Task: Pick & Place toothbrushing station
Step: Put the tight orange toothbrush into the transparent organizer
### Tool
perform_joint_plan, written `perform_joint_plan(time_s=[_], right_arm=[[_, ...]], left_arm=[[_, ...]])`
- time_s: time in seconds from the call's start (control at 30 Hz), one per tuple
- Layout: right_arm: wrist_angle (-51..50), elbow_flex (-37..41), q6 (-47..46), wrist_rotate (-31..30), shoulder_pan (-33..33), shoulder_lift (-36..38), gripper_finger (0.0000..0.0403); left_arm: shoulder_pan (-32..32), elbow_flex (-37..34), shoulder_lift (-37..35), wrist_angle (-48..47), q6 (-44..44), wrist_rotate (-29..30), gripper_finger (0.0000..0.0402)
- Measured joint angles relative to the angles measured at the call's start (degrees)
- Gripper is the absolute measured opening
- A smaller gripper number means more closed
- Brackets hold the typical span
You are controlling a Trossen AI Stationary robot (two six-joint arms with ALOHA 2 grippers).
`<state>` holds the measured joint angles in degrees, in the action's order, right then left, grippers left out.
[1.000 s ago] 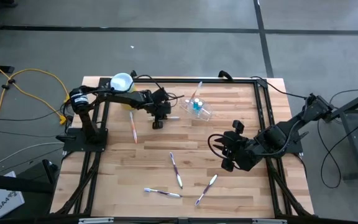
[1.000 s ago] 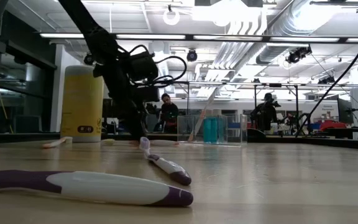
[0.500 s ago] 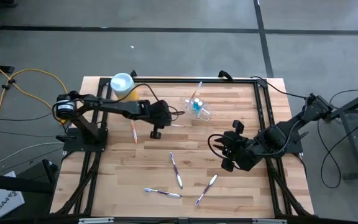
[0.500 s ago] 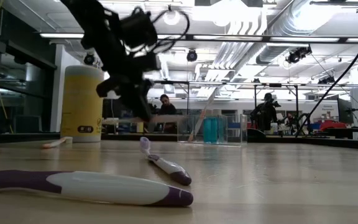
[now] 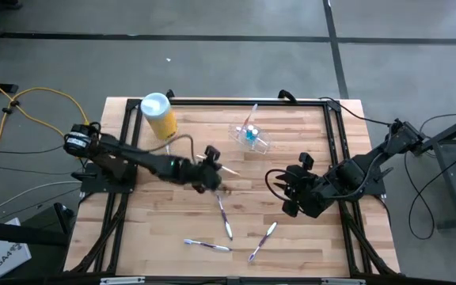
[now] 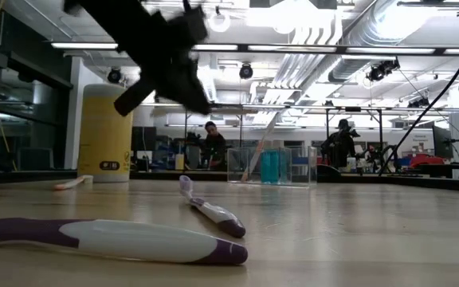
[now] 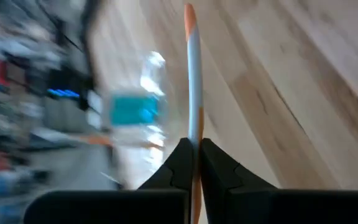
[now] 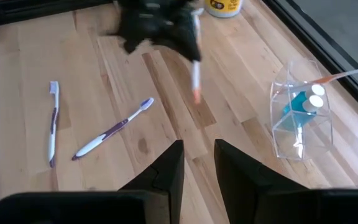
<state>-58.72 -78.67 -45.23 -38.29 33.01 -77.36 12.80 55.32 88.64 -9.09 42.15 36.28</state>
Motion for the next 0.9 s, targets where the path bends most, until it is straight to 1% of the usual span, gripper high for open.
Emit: perform_joint_plan(time_s=[0.07, 0.13, 0.23, 0.37, 0.47, 0.67, 0.83, 0.9], right_arm=[[0.35, 0.00, 0.00, -0.45, -0.02, 0.00, 0.0081], [0.95, 0.00, 0.00, -0.83, -0.28, 0.00, 0.0081], [2.41, 0.00, 0.08, -0.51, -0.98, 0.00, 0.0081], [7.23, 0.00, 2.57, 1.56, -1.78, 0.00, 0.0081], [11.86, 0.00, 5.19, 4.74, -2.35, 0.00, 0.0081], [18.83, -0.02, 8.00, 12.09, -3.97, -1.14, 0.0081], [22.78, -0.02, 8.06, 19.76, -5.91, -4.51, 0.0081], [23.64, 0.01, 8.94, 21.45, -6.59, -5.85, 0.0081]], left_arm=[[3.85, 0.02, 0.00, 4.04, 4.23, 4.31, 0.0003], [7.28, 0.06, 0.00, 8.54, 8.56, 6.30, 0.0003], [11.61, 0.08, 0.00, 15.51, 15.10, 7.33, 0.0003], [15.73, 0.14, 0.00, 22.81, 22.98, 7.08, 0.0003], [17.58, 0.17, -0.01, 26.64, 27.51, 4.94, 0.0003], [18.53, 0.17, -0.04, 31.14, 37.87, -2.73, 0.0003], [18.53, 0.17, -0.04, 34.68, 46.85, -5.22, 0.0003], [18.51, 0.17, -0.04, 35.07, 49.47, -6.11, 0.0003]])
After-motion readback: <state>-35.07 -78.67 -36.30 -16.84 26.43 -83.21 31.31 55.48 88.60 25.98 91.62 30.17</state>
